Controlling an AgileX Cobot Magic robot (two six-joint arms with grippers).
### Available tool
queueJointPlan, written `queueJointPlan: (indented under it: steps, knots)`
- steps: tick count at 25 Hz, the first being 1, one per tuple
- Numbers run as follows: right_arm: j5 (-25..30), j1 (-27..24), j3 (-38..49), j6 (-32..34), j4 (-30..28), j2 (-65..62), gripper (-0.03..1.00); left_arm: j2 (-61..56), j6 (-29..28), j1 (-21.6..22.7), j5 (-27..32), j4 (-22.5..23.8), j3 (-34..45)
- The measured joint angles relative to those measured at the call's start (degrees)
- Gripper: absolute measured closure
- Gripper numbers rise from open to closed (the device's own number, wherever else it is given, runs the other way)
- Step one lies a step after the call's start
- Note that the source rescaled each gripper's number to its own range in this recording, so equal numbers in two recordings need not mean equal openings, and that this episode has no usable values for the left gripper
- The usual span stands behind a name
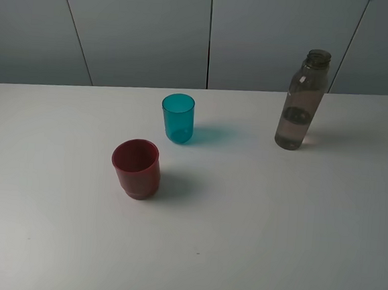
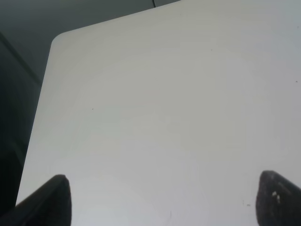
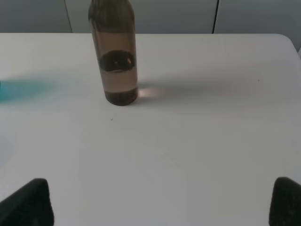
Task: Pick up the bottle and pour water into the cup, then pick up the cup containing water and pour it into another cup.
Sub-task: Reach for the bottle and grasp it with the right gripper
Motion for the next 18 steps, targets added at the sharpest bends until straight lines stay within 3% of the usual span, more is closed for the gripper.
queueJointPlan:
  steps: [18]
  knots:
    - [0.0,0.0,0.0,0.0,0.0,0.0,-0.03,0.0,0.0,0.0,0.0,0.0,0.0]
